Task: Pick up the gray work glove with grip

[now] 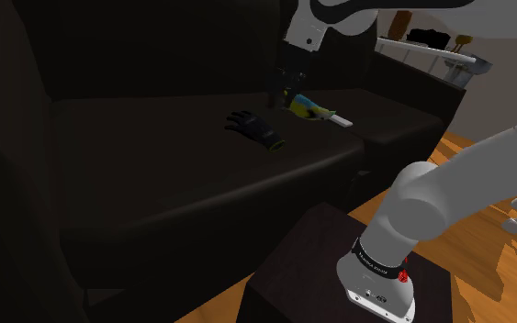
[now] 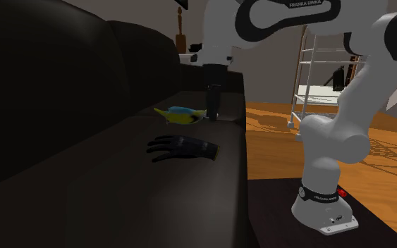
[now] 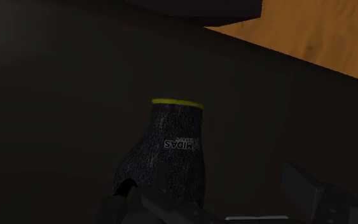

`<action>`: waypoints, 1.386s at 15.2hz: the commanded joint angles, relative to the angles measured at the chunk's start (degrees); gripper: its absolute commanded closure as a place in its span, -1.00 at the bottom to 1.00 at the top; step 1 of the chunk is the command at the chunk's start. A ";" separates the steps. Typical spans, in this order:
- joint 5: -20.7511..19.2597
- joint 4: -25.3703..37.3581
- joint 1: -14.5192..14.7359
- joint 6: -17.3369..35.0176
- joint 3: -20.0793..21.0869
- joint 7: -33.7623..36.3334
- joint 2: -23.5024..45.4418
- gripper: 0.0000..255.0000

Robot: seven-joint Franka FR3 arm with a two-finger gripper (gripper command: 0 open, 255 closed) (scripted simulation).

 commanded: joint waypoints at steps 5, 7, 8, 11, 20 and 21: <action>2.37 8.44 -2.06 4.27 -1.00 6.53 13.43 -1.00; 3.21 11.63 -2.69 5.14 -1.58 8.48 17.78 -1.00; 3.66 13.28 -3.01 5.50 -1.90 9.42 19.92 -1.00; 5.00 18.02 -3.91 6.19 -2.87 11.95 25.78 -1.00; 5.62 13.38 -3.81 11.78 -2.82 10.71 26.84 -1.00; 5.63 13.47 -3.80 11.76 -2.81 10.72 26.92 1.00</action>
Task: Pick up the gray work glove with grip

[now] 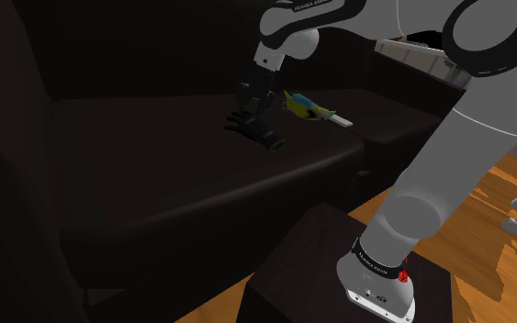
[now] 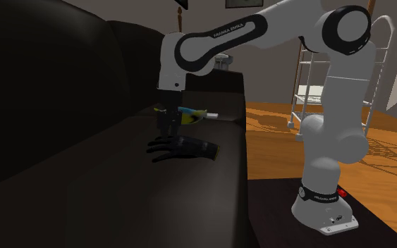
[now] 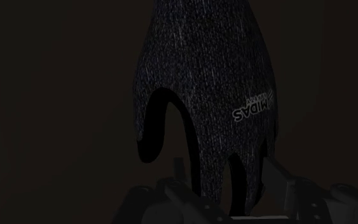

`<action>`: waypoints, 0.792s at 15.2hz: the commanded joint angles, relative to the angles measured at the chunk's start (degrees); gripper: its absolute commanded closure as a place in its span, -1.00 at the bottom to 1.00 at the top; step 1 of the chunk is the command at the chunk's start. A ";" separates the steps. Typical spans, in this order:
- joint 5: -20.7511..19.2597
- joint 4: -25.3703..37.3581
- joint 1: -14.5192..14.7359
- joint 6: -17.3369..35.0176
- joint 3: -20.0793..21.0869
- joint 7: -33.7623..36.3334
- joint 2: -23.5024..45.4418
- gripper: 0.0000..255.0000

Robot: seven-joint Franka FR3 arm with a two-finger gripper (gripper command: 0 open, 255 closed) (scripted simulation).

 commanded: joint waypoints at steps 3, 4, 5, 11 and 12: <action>0.04 -0.09 0.03 0.20 0.03 0.00 0.09 1.00; 0.03 -0.13 0.03 0.19 0.04 0.01 0.04 1.00; 0.03 -0.15 0.03 0.18 0.03 0.01 0.00 1.00; -0.16 0.94 -0.02 -1.28 -0.01 0.30 -0.38 1.00; -0.25 1.54 -0.03 -2.02 -0.02 0.46 -0.53 1.00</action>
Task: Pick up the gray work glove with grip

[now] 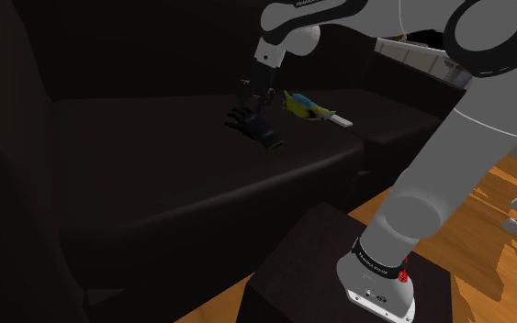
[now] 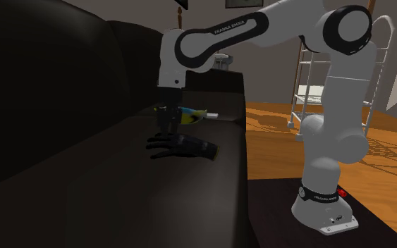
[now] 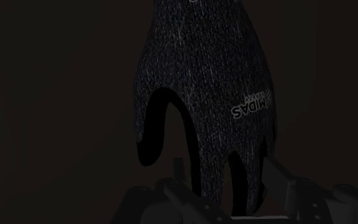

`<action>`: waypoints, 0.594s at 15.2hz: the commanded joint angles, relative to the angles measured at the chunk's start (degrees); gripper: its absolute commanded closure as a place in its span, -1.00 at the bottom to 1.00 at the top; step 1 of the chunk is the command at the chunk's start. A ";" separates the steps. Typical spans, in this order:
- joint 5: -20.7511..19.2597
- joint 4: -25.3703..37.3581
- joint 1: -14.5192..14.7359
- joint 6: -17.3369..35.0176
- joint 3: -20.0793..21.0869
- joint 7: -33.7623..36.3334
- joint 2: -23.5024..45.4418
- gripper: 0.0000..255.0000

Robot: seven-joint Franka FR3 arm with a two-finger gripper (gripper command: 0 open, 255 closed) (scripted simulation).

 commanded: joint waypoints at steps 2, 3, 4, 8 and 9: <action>-0.24 1.75 -0.09 -2.14 -0.08 0.36 -0.42 1.00; -0.31 2.39 -0.10 -2.88 -0.09 0.52 -0.54 1.00; -0.39 3.03 -0.11 -3.62 -0.10 0.67 -0.64 1.00; -0.64 5.75 -0.15 -6.58 -0.14 1.29 -0.95 1.00; -0.69 6.47 -0.16 -7.33 -0.15 1.43 -1.00 1.00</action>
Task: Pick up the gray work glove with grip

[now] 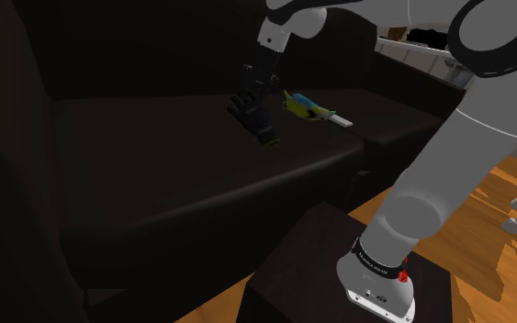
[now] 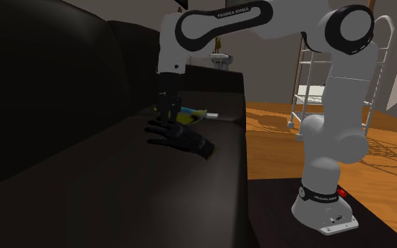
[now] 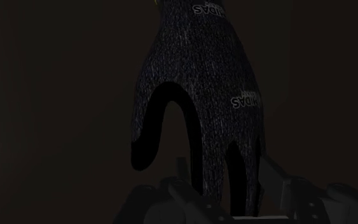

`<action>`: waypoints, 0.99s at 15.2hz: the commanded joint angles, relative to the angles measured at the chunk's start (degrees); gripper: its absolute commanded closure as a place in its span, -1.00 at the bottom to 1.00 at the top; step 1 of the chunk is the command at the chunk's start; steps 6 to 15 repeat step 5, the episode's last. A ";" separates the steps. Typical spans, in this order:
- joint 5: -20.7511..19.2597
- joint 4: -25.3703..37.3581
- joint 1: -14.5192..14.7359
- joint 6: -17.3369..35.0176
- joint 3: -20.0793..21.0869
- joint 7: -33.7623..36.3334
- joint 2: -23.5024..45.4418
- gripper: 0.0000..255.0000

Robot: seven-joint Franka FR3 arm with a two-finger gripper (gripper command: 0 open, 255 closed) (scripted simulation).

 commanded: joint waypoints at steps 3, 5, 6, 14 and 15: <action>-0.19 3.11 0.01 -3.07 0.01 0.71 -0.05 1.00; -0.19 3.22 0.01 -3.19 0.01 0.74 -0.06 1.00; -0.19 3.22 0.01 -3.19 0.01 0.74 -0.06 1.00; -0.19 3.22 0.01 -3.19 0.01 0.74 -0.06 1.00; -0.19 3.22 0.01 -3.19 0.01 0.74 -0.06 1.00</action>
